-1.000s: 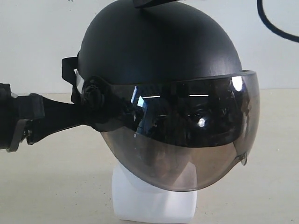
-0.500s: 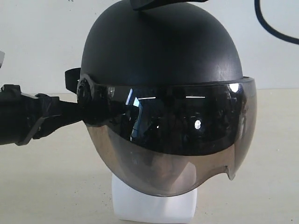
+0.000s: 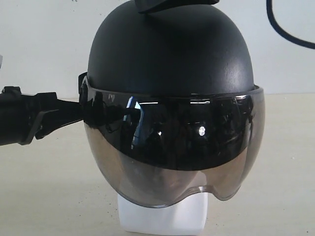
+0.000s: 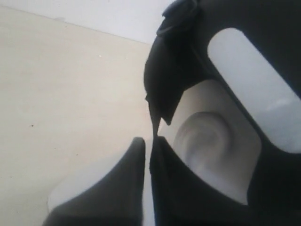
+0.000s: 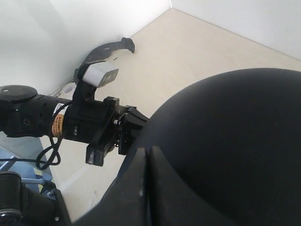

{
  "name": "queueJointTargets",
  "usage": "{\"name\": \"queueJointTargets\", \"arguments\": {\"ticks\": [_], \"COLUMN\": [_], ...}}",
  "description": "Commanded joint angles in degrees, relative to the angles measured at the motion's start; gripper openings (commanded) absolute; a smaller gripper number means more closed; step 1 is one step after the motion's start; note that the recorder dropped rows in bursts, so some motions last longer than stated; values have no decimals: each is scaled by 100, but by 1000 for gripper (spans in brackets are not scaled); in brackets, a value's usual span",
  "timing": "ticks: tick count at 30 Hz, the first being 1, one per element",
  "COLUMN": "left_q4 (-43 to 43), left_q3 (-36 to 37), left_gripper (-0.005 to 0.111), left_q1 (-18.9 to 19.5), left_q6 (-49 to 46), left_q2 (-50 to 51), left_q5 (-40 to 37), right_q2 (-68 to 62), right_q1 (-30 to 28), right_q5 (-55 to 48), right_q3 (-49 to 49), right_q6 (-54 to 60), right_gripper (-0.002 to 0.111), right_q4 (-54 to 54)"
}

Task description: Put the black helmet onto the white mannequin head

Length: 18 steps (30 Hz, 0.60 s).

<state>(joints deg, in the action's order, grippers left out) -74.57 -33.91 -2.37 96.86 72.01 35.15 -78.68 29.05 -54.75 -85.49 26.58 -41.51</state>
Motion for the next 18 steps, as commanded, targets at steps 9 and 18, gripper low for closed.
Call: {"name": "queueJointTargets", "arguments": {"ticks": [9,18], "left_q4": [171,81], "left_q3": [-342,-609], "left_gripper": [4,4], "left_q1": [69,96], "left_q6": [-294,-387], "left_q2": [550,686], "left_q5": [159,-72], "right_q2": [-191,-191], "right_q1": [-48,-48], "right_q5": [-362,-271], "right_q3": [141,141], "right_q6": [78,55], "right_gripper": [0,0], "right_q4": [593,597]}}
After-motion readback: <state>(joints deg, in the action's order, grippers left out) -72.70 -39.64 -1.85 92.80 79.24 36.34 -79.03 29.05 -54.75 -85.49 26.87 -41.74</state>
